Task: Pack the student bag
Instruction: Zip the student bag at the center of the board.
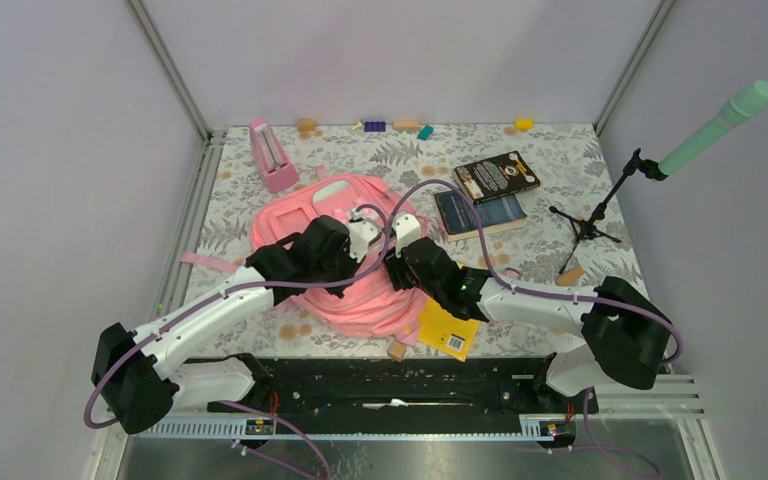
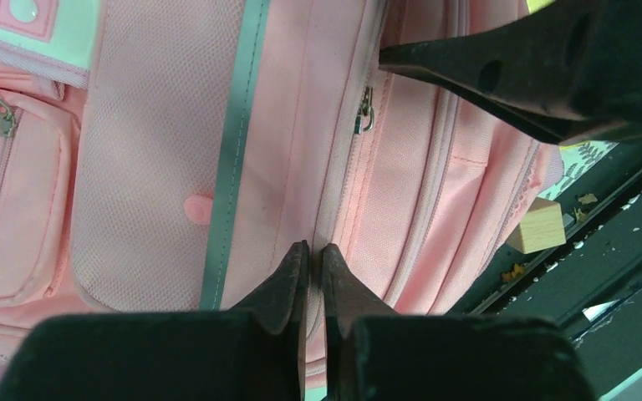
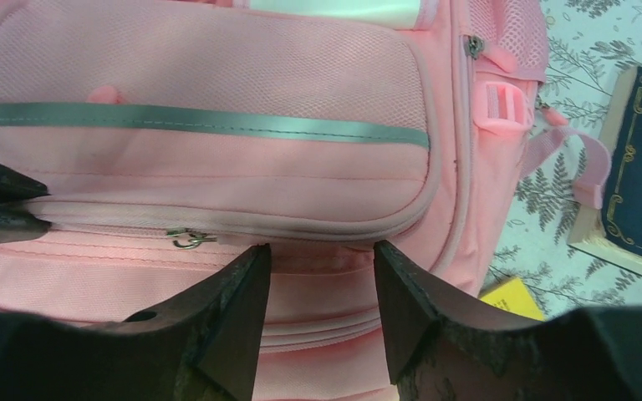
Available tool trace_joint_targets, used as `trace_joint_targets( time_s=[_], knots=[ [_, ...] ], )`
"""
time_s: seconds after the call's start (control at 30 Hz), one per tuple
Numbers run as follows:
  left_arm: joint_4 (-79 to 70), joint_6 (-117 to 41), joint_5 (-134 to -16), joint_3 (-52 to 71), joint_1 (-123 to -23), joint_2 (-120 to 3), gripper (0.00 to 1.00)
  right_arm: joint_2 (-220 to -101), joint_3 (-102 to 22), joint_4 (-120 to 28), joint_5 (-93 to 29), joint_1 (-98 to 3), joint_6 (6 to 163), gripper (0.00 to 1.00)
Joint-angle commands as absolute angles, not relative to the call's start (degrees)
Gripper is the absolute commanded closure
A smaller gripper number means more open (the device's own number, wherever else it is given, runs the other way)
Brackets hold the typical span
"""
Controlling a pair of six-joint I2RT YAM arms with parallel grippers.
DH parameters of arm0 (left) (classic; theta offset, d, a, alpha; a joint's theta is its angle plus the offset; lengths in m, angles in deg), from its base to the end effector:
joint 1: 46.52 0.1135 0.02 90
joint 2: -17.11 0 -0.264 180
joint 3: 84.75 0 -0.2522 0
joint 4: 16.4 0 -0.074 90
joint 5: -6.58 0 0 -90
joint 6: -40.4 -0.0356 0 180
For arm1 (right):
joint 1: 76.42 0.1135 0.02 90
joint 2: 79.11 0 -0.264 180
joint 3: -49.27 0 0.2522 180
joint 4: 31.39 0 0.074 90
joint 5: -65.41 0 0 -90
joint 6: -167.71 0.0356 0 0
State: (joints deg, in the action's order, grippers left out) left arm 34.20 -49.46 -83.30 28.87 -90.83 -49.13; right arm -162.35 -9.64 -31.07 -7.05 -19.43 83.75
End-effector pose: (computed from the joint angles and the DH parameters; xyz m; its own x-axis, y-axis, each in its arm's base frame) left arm 0.1685 -0.1646 0.2712 -0.5535 0.5370 -0.6366 0.6981 0.7160 -0.0032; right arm 0.1819 0.2603 0.2278 -0.2888 -0.2604 -0.9213 -0.6227 0.7821 -0.0258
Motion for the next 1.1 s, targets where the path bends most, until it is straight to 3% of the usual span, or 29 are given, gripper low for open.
trace_joint_targets(
  time_s=[0.0, 0.2, 0.53, 0.93, 1.07],
  knots=[
    [28.16, -46.81, -79.43, 27.99, -88.6, -48.3, 1.0, -162.2, -9.5, -21.11, -11.9, -14.98, 82.36, 0.46],
    [28.38, -46.83, -78.18, 27.88, -86.78, -48.38, 1.0, -161.25, -7.21, -17.4, -17.74, -14.98, 86.01, 0.59],
    [28.75, -46.79, -77.69, 28.19, -84.63, -47.23, 1.0, -159.13, -5.37, -20.13, -15.8, -14.98, 86.06, 0.57],
    [28.32, -46.79, -73.59, 28.65, -82.6, -46.32, 1.0, -157.85, -3.18, -13.78, -14.05, -15.08, 85.11, 0.34],
    [28.13, -46.7, -72.06, 28.67, -82.09, -46.1, 1.0, -159.59, -4.83, -13.01, -13.79, -15.03, 82.96, 0.32]
  ],
)
